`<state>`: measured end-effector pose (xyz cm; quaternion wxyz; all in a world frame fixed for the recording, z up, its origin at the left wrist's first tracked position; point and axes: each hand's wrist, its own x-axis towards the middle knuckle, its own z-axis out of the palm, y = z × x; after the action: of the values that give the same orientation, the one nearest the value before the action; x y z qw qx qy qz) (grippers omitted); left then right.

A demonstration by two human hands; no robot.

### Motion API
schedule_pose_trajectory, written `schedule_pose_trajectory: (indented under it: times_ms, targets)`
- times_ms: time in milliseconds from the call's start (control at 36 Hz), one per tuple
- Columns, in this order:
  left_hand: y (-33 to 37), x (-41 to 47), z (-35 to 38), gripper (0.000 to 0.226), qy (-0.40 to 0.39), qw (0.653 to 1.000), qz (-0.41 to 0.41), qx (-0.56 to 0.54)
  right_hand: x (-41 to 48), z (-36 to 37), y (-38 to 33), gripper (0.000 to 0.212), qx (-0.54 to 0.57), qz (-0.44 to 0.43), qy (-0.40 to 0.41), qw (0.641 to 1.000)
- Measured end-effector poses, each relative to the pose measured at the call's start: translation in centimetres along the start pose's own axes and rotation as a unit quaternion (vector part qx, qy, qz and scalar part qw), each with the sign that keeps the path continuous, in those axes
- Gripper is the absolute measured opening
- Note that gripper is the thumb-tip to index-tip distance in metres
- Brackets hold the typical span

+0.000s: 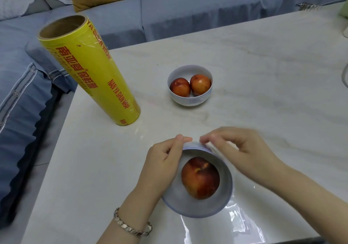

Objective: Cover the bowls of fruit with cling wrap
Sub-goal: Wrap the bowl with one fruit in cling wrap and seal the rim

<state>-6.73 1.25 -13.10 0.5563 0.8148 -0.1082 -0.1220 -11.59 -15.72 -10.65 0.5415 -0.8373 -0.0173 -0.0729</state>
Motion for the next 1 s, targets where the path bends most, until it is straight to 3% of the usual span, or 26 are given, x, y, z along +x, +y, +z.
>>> schedule_pose_trajectory:
  times_ms: [56, 111, 361, 583, 667, 750, 806, 1000]
  targets:
    - [0.1, 0.0, 0.0, 0.034, 0.006, 1.000, -0.001, -0.002, -0.9, 0.5, 0.2, 0.032, -0.062, -0.039, -0.024, 0.997]
    - [0.2, 0.0, -0.1, 0.034, 0.010, 1.000, 0.004, -0.003, -1.1, 0.9, 0.7, 0.030, -0.083, -0.025, -0.023, 0.996]
    - [0.0, 0.0, -0.1, 0.038, 0.032, 0.999, -0.013, -0.016, -0.3, 1.4, 1.0, 0.031, 0.010, 0.096, -0.063, 0.993]
    - [0.6, -0.5, -0.3, 0.041, 0.064, 0.997, -0.024, -0.044, 0.5, 0.1, 1.1, 0.077, 0.016, 0.195, -0.117, 0.974]
    - [0.4, -0.7, -0.3, 0.040, 0.103, 0.992, -0.047, -0.058, -0.5, -0.5, 2.1, 0.067, 0.108, 0.231, -0.100, 0.962]
    - [0.2, -0.7, 0.3, 0.043, 0.140, 0.981, -0.092, -0.095, -1.7, -0.4, 2.1, 0.043, 0.180, 0.210, -0.066, 0.959]
    - [0.4, -0.8, 1.0, 0.046, 0.151, 0.974, -0.120, -0.118, -1.9, -0.5, 1.9, 0.030, 0.179, 0.174, -0.031, 0.968]
    - [0.1, -1.0, 2.6, 0.044, 0.137, 0.971, -0.143, -0.134, -1.8, -0.8, 1.8, 0.022, 0.165, 0.147, -0.007, 0.975]
